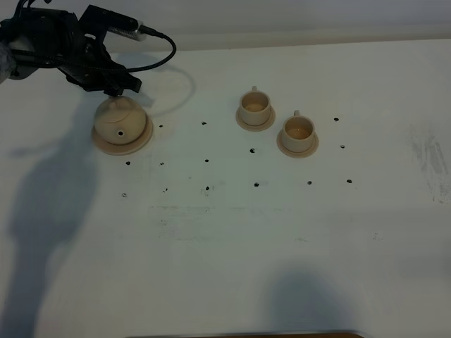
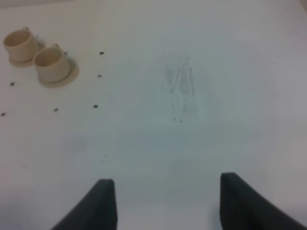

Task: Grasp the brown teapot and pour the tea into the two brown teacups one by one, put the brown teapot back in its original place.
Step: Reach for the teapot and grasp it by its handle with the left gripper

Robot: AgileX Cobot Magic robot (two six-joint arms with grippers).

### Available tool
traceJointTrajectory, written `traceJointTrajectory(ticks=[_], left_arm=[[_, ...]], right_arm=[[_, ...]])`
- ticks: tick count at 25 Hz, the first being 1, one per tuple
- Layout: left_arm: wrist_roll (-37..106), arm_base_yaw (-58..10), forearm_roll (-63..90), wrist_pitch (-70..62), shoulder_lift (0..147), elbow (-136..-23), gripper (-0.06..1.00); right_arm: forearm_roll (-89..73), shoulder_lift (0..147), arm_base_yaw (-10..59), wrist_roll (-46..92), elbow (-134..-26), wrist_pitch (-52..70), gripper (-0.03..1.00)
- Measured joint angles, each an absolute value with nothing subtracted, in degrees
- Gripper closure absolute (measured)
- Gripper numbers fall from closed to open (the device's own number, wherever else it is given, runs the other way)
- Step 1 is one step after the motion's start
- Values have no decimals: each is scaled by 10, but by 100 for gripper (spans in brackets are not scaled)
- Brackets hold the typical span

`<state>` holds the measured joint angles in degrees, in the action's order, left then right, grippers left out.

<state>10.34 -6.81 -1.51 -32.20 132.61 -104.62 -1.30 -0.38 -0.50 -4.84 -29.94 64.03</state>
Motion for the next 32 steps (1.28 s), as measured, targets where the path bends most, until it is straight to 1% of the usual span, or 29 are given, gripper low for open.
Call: traceJointTrajectory(ticks=[13,32], left_arm=[[139,-61,-19,-311,1326,-1046,50],[141,-56,-20,-326,1308,-1046,50]], right_arm=[[-13,-4,-5,-48,-299,640,48],[-13,-4,-5,-48,-299,640,48]])
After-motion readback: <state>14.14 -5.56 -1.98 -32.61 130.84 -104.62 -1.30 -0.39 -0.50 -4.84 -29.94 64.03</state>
